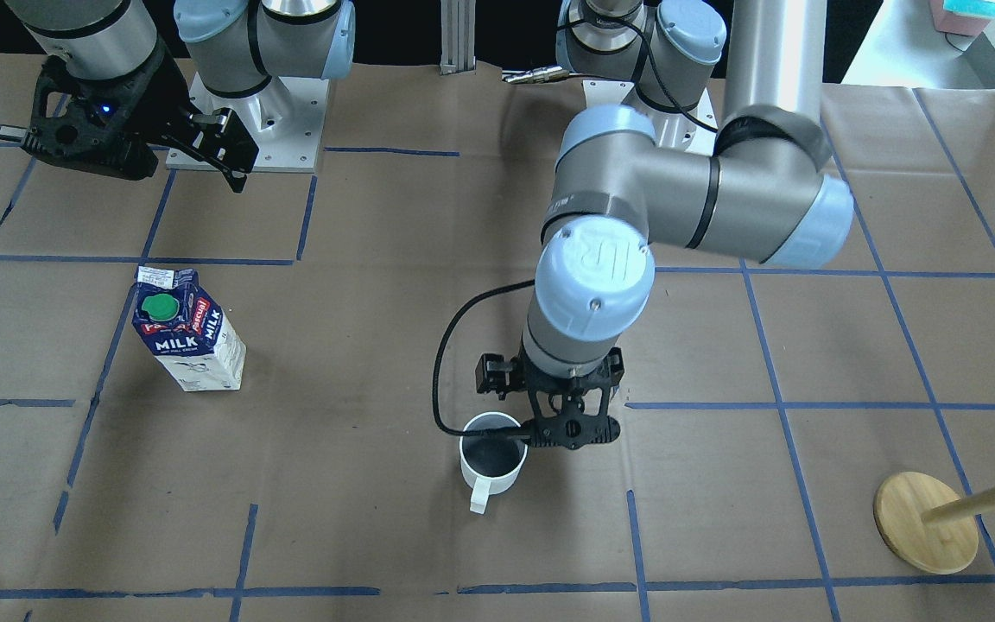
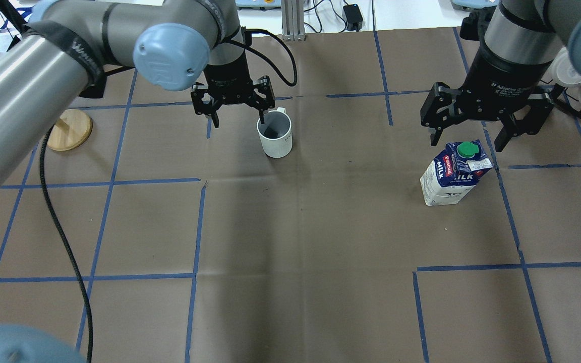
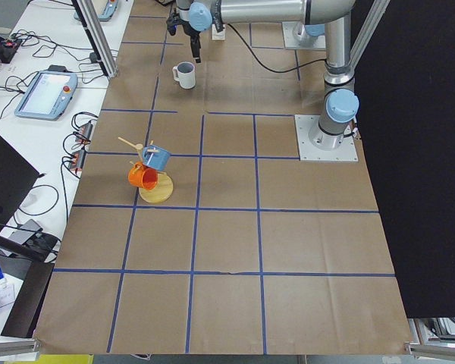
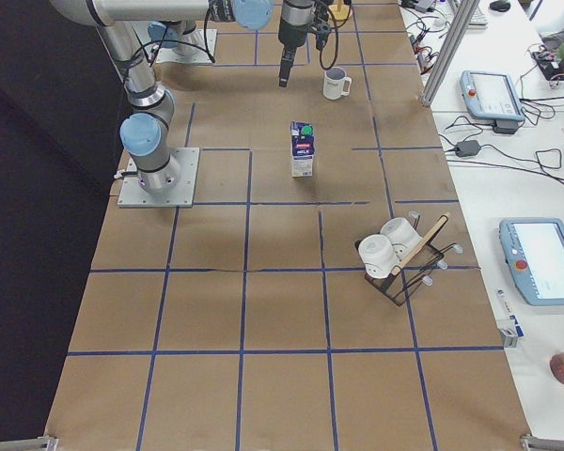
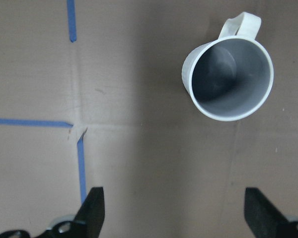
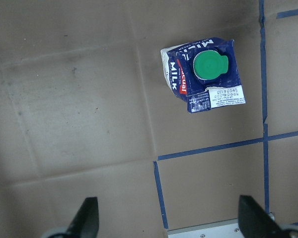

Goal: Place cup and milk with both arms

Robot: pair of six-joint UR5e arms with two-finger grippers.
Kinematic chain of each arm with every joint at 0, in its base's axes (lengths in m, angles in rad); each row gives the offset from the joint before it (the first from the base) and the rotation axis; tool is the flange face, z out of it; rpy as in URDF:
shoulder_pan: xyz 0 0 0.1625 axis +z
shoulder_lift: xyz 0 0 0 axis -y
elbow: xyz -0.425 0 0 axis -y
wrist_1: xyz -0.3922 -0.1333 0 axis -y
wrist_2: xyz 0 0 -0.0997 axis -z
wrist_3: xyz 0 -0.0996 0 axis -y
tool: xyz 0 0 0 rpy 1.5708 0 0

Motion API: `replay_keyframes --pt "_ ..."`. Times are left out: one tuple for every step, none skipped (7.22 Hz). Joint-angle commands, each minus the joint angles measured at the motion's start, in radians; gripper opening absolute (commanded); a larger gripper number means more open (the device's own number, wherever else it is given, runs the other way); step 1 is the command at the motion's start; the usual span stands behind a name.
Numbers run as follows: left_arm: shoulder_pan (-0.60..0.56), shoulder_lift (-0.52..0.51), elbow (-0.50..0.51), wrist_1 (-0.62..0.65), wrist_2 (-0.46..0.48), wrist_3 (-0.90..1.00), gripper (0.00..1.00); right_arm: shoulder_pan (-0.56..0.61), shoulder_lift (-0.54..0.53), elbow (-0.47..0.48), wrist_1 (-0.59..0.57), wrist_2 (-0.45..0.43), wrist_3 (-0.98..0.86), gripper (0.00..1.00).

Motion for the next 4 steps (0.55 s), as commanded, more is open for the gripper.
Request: replay_keyframes --pt "0.008 0.184 -0.072 -0.114 0.048 0.035 1.0 -0.11 0.001 0.0 -0.01 -0.01 -0.192 1.0" --pt "0.004 0.234 -0.072 -0.156 0.067 0.042 1.0 -0.189 0.001 0.002 -0.007 -0.011 -0.303 1.0" --pt "0.002 0.277 -0.08 -0.184 0.064 0.052 1.0 -0.207 -0.005 0.011 -0.007 -0.004 -0.296 1.0" --pt "0.005 0.333 -0.098 -0.184 0.063 0.113 1.0 -0.204 0.002 0.024 -0.022 0.002 -0.282 1.0"
